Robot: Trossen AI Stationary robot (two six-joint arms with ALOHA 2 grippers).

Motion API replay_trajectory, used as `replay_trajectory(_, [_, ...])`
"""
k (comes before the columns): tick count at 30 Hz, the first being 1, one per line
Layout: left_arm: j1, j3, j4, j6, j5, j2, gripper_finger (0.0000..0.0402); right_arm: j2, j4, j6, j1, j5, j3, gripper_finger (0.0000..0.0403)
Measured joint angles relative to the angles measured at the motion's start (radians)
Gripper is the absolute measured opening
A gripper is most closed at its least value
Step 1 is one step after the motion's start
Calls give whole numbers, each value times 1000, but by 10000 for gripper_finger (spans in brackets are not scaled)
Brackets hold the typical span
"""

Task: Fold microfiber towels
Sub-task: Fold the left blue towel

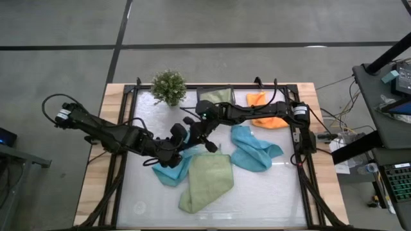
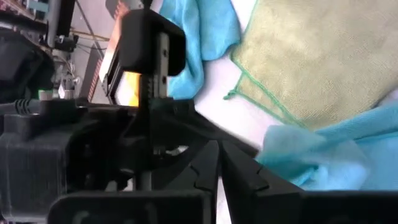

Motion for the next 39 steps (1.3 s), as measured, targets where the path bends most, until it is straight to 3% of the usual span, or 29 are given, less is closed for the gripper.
replay_trajectory(6, [1, 1, -42, -236, -202, -26, 30, -68, -176, -47, -16, 169, -7, 9])
replay_trajectory(10, [-2, -1, -102, -405, -198, -27, 34, -116, -237, -31, -18, 399, -39, 9])
replay_trajectory(14, [-2, -55, -106, -581, -198, -25, 33, -177, -282, 6, -22, 502, -102, 8])
replay_trajectory(19, [-13, -165, -95, -749, -186, -23, 33, -273, -278, 83, -20, 708, -228, 8])
replay_trajectory(23, [-11, -242, -41, -917, -105, -16, 33, -335, -266, 162, -15, 820, -335, 8])
replay_trajectory(27, [-12, -286, 23, -1071, 125, -7, 49, -378, -158, 207, -2, 832, -435, 8])
replay_trajectory(31, [-53, -304, 67, -1180, 307, 56, 93, -401, -55, 222, 18, 832, -517, 8])
replay_trajectory(35, [-115, -283, 95, -1283, 339, 167, 149, -407, -1, 224, 36, 831, -555, 8])
replay_trajectory(39, [-159, -234, 89, -1290, 343, 269, 186, -407, 2, 223, 55, 831, -563, 8])
